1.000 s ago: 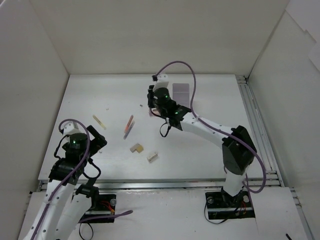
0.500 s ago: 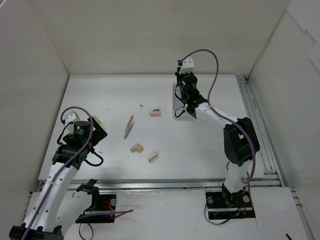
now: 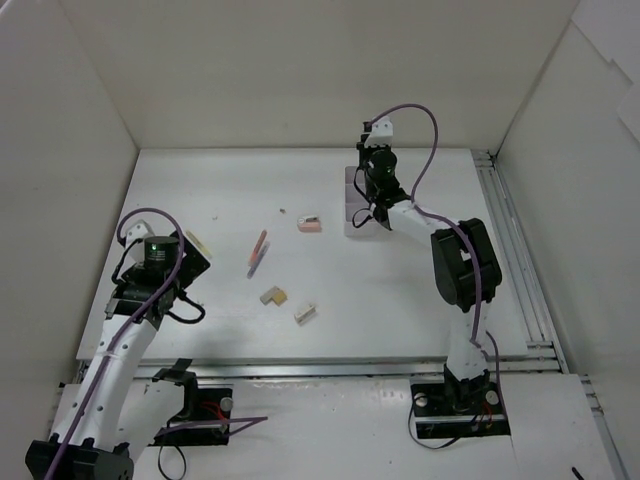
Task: Sort the stationery into containers
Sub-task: Place the pen in the storage box.
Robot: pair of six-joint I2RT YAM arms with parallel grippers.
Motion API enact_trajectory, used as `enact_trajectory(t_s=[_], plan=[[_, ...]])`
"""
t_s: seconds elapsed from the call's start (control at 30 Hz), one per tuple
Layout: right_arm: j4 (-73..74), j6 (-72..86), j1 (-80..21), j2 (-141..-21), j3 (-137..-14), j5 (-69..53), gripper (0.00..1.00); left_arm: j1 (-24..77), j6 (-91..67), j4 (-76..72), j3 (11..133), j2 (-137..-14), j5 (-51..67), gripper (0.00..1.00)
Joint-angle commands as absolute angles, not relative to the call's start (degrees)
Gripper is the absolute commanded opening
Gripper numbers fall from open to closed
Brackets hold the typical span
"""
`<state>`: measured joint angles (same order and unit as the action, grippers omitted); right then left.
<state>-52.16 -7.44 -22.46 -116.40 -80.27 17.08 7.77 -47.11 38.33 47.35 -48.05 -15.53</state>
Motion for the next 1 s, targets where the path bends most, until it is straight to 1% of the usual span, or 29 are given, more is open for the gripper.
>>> enact_trajectory(t_s=[0.0,0.23,0.4,0.47,0.5,0.57,0.6,0.67,0.7,0.77,0.8,0.97], plan=[[-61.0,-4.8,-21.7,-115.8,-83.8,16.2,0.00,6.9,-46.8,36.1,50.4,-49.1,-15.8,1.00],[-63.4,-1.0,-21.7,-113.8,-76.8,15.7,0.00,5.8,-46.1,34.9,51.2,-51.9,-15.4,1.00],[-63.8,-0.3,-21.8,-113.5,-74.8,16.2,0.01,4.6,-45.0,31.9,51.2,-54.2,-13.9,1.00],[-63.8,-0.3,-22.0,-113.1,-73.7,16.1,0.10,3.1,-44.6,30.7,51.1,-55.3,-13.5,1.00],[-63.8,-0.3,-22.0,-113.1,-73.3,16.0,0.21,3.1,-44.5,30.3,51.2,-56.4,-13.1,1.00],[-64.7,1.7,-22.1,-110.2,-71.6,14.9,0.32,1.7,-43.8,29.0,51.6,-58.2,-11.8,1.00],[-64.7,2.0,-22.1,-109.3,-70.5,14.2,0.45,0.8,-43.6,28.6,52.2,-58.8,-10.8,1.00],[-64.7,2.2,-22.4,-106.6,-69.3,12.1,0.62,-0.5,-43.2,27.6,53.1,-61.1,-10.3,1.00],[-64.7,2.2,-22.9,-104.3,-67.7,11.8,0.74,-0.5,-42.8,27.2,54.0,-61.8,-9.7,1.00],[-64.7,1.4,-23.9,-102.5,-66.3,11.9,0.84,-1.7,-42.5,26.5,54.9,-64.1,-9.1,1.00],[-64.6,1.1,-24.9,-100.4,-65.0,13.6,0.98,-1.7,-42.3,26.2,56.1,-64.9,-8.4,1.00],[-64.2,2.1,-28.5,-92.2,-58.9,20.3,0.98,-3.9,-41.7,25.3,60.6,-72.7,-5.6,1.00]])
